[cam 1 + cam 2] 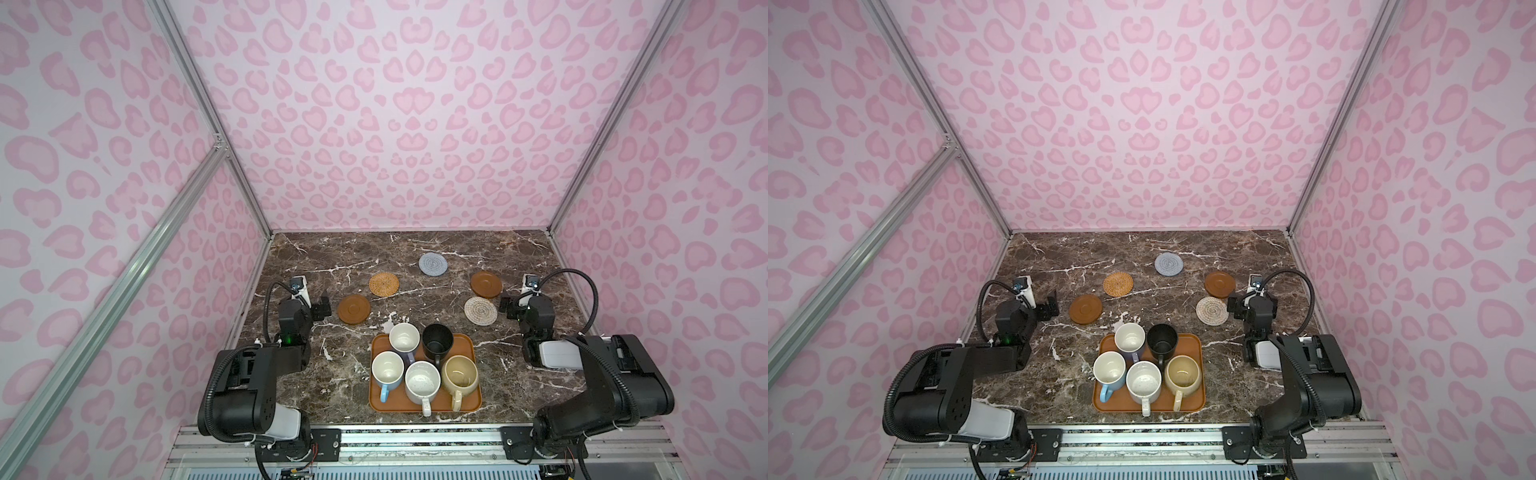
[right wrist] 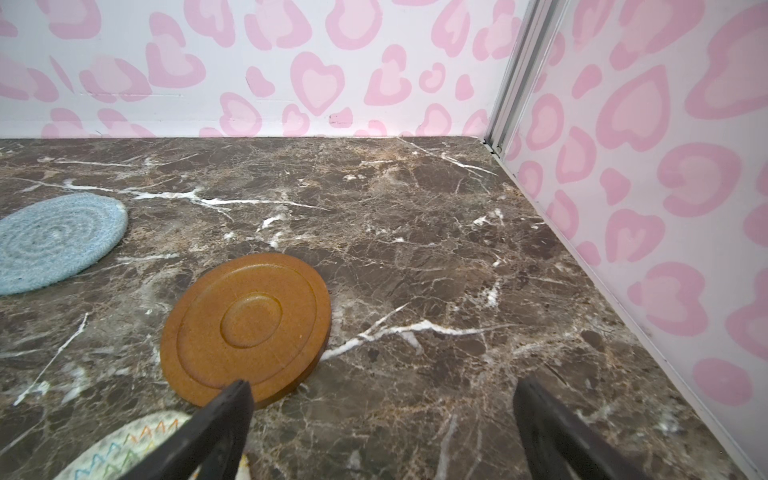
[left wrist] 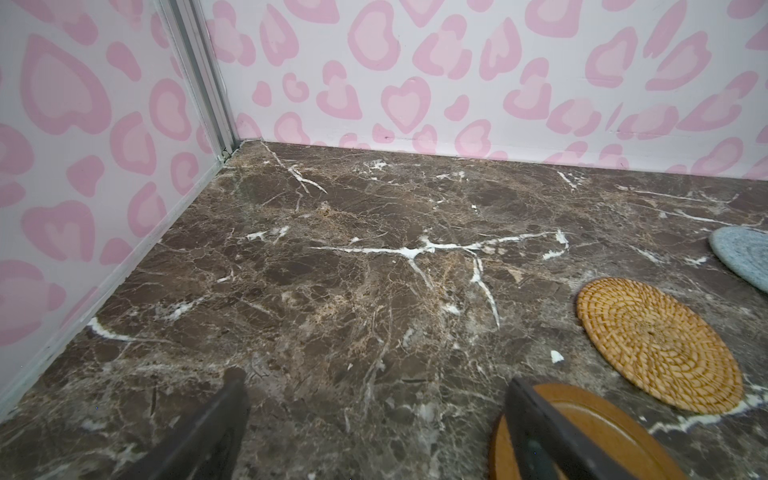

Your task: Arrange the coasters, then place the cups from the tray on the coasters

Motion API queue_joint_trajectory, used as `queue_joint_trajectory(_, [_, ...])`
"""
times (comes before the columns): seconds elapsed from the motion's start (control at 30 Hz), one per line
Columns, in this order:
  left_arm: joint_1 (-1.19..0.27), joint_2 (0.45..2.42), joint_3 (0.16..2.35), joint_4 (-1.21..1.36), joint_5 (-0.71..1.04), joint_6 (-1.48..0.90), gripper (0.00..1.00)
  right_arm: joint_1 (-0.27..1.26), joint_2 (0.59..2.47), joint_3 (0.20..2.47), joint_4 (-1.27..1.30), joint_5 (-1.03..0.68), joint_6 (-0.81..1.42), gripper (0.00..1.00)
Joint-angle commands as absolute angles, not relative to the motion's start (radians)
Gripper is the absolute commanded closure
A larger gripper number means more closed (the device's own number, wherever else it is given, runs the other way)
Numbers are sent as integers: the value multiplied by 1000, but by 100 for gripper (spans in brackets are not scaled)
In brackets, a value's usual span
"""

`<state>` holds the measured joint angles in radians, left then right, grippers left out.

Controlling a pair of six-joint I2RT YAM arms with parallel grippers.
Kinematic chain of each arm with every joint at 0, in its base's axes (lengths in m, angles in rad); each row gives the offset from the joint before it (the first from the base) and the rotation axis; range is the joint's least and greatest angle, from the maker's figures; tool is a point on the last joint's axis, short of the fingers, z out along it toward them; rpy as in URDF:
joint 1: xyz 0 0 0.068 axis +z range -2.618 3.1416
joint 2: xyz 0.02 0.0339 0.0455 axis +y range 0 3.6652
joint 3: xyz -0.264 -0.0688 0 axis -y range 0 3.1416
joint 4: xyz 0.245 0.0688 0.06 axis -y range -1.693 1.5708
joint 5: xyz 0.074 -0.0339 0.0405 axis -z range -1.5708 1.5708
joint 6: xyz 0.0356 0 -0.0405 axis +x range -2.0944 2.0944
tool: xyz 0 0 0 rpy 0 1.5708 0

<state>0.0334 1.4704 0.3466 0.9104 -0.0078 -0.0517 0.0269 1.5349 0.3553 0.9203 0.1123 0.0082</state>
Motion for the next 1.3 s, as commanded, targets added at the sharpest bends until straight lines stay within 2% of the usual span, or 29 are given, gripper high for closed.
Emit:
queue_joint_trajectory(0.0, [34,1466,348,931,-5,-43,3,28,1537,357,934,124,16,1])
queue_joint_trajectory(1.13, [34,1457,347,925,-5,-41,3,27,1533,354,940,123,15,1])
queue_joint_trajectory(1.27, [14,1426,364,874,-23,-23,3,28,1490,363,891,74,-4,1])
